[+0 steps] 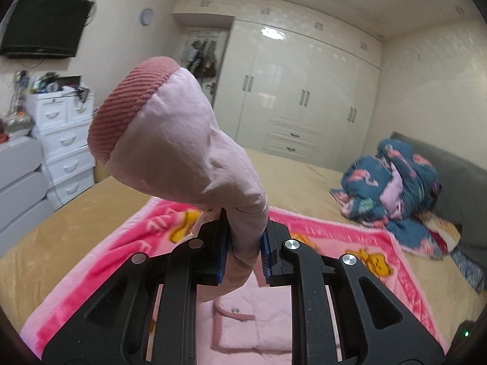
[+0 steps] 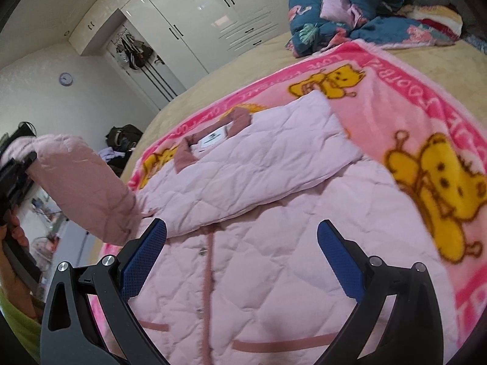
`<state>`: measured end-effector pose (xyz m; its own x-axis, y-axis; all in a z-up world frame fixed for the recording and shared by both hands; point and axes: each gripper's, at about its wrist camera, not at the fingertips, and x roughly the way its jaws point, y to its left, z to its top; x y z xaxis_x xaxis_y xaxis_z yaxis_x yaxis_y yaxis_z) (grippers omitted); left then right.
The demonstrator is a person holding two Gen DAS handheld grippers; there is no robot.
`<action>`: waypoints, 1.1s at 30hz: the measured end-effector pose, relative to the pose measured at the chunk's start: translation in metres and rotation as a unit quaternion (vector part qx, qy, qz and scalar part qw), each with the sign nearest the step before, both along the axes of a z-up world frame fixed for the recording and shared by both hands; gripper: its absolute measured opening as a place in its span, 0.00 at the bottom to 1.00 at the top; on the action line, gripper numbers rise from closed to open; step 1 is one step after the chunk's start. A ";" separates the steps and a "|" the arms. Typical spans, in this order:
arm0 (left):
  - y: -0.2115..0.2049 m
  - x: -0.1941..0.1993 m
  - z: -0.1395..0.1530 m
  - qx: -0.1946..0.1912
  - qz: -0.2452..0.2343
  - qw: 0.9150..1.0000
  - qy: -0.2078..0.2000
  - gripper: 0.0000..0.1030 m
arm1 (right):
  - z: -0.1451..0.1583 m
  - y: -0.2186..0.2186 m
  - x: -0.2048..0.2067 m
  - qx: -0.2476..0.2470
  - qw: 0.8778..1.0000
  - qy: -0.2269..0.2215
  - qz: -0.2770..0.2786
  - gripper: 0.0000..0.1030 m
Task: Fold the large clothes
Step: 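Lift the held sleeve and carry it across the jacket front, then lay the sleeve on the jacket and open the left tool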
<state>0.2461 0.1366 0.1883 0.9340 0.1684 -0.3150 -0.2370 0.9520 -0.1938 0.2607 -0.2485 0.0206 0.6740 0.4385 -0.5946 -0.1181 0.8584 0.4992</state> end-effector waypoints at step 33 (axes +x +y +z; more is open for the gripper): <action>-0.190 0.059 -0.195 0.193 -0.250 0.917 0.245 0.55 | -0.035 -0.078 0.008 0.054 0.994 0.046 -0.085 0.96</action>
